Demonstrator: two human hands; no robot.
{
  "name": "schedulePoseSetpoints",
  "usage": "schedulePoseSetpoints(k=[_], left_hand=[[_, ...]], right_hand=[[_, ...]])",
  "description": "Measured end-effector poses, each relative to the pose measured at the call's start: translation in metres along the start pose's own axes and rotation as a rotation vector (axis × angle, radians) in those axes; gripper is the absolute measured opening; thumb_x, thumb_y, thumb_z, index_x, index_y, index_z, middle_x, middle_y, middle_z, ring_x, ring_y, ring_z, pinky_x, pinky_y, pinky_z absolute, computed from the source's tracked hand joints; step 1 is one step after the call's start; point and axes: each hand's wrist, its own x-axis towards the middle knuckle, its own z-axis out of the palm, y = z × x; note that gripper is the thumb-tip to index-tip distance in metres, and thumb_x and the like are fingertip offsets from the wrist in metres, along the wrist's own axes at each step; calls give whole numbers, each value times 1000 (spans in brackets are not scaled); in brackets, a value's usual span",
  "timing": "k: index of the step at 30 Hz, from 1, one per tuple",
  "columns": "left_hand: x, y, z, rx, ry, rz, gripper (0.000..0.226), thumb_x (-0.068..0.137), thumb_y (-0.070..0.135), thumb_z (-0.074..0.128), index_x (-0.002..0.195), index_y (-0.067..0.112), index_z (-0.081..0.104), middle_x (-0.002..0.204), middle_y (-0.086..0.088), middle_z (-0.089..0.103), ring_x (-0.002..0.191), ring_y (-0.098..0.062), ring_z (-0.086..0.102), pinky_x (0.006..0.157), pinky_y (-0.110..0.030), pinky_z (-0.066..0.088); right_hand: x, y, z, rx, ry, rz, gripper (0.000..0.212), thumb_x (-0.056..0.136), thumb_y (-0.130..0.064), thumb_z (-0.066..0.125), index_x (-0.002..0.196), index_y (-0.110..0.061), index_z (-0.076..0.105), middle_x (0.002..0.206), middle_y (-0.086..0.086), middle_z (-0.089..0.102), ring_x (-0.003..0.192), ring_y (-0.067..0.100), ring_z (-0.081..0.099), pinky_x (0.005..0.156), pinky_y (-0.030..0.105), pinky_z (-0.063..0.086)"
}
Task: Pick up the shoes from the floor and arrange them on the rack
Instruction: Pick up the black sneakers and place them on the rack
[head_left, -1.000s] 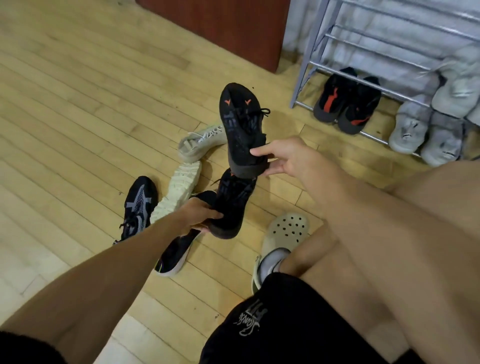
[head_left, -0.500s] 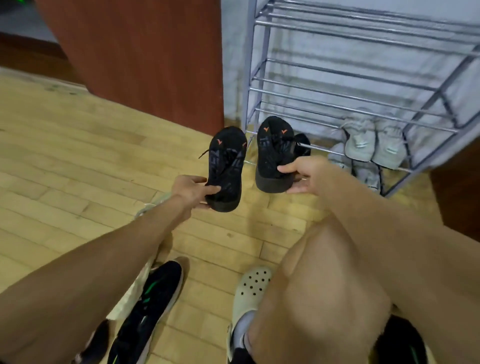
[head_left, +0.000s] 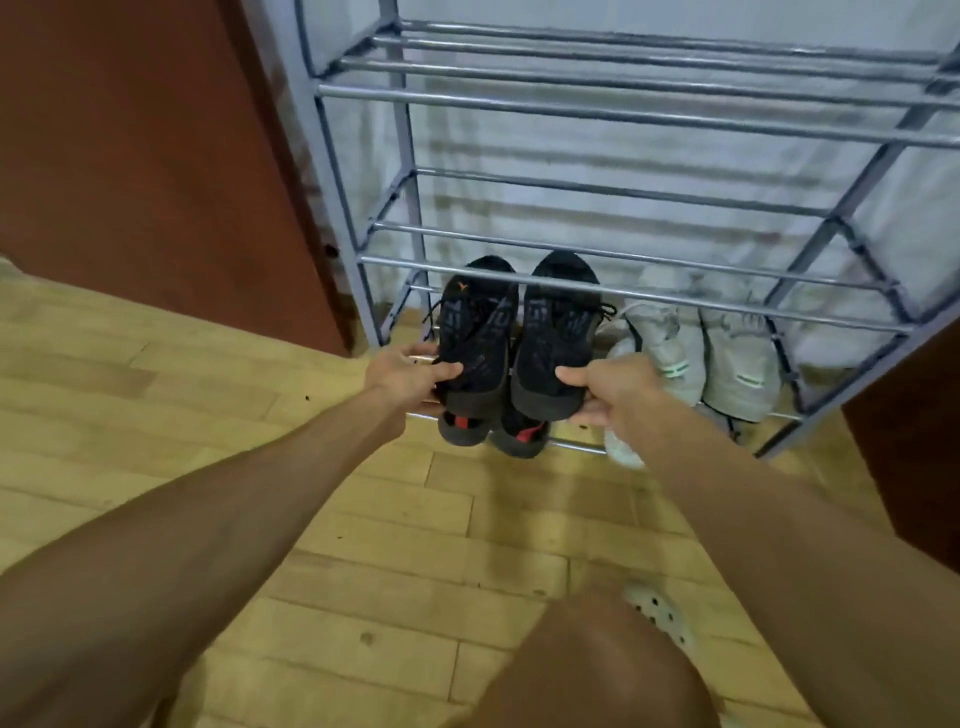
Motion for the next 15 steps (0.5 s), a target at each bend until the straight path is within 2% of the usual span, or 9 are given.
schedulePoseSetpoints(k=[2,6,9,11,14,15], left_hand=[[26,7,9,35,-7,6,42,78,8,76,117,8,59,106,-17,70,81,-30,70,63,-38,60],[66,11,19,80,-8,19,49,79,12,76,124,7,59,113,-18,69,87,-31,71,64,-34,61],[87,8,24,91,17,20,50,80,12,74,127,8,57,114,-17,69,89,-31,71,58,-31,61],[96,6,24,179,41,47,49,80,17,75,126,11,59,115,-15,69,91,-29,70,56,-29,60],[101,6,19,331,75,83,47,77,25,77,121,15,63,123,-13,66,111,-28,63,88,-36,54],[98,8,18,347,61,82,47,79,24,76,122,14,62,125,-13,64,115,-29,60,92,-35,49]], right_hand=[[26,-4,4,29,-10,-2,34,76,-7,79,106,3,66,103,16,72,90,33,72,44,30,56],[67,-8,11,63,-31,20,37,75,-4,79,110,1,65,108,16,72,92,34,71,65,41,61],[88,-1,16,35,-30,22,36,77,-9,78,111,-5,65,111,16,71,94,34,70,67,40,60],[94,5,20,9,-18,2,36,79,-14,77,113,-6,66,113,15,70,96,33,70,66,37,60],[94,10,22,-77,-13,-59,37,82,-24,75,115,-9,68,114,14,70,96,31,70,66,34,60],[92,11,21,-113,-19,-70,38,84,-28,73,117,-11,67,114,13,69,94,31,70,68,35,60]])
